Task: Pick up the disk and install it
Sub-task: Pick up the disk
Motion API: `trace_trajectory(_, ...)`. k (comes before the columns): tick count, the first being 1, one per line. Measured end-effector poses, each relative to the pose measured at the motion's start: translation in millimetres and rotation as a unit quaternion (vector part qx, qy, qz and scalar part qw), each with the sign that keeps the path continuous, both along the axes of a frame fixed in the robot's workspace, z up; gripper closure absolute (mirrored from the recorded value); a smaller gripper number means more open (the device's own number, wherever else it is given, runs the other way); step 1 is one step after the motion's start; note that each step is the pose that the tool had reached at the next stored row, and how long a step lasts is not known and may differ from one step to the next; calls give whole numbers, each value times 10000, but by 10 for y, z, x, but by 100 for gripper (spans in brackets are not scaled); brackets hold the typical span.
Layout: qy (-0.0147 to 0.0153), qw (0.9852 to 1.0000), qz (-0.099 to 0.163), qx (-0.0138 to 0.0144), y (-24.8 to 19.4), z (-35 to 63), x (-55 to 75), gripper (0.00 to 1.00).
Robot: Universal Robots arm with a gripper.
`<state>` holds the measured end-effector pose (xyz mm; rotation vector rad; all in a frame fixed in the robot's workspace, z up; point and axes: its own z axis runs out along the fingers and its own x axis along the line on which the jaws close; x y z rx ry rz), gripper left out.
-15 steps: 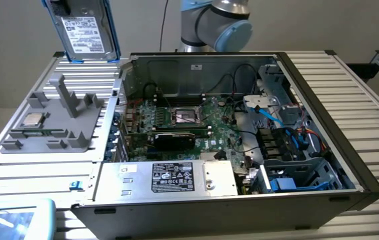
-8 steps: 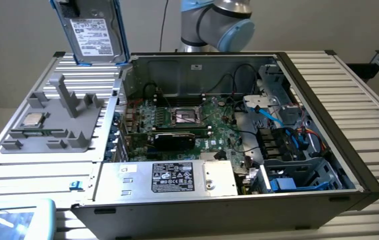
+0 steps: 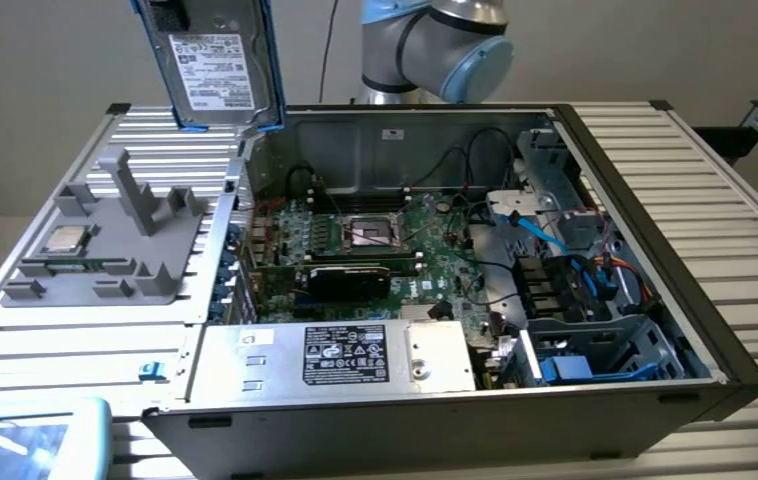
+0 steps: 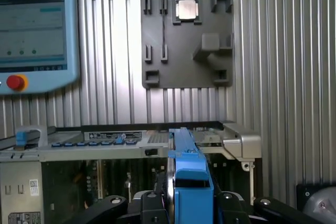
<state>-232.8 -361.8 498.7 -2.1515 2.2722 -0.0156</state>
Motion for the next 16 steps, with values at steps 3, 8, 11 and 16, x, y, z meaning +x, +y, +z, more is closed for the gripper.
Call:
trace_trajectory(3, 0, 10000, 1, 27, -28, 6, 116, 63)
trace_trajectory(8, 0, 10000, 0, 78, -80, 20, 314, 63)
trace_trajectory(11, -1, 9999, 0, 110, -124, 26, 419, 63)
trace_trajectory(16, 0, 9999, 0, 155, -219, 35, 558, 63)
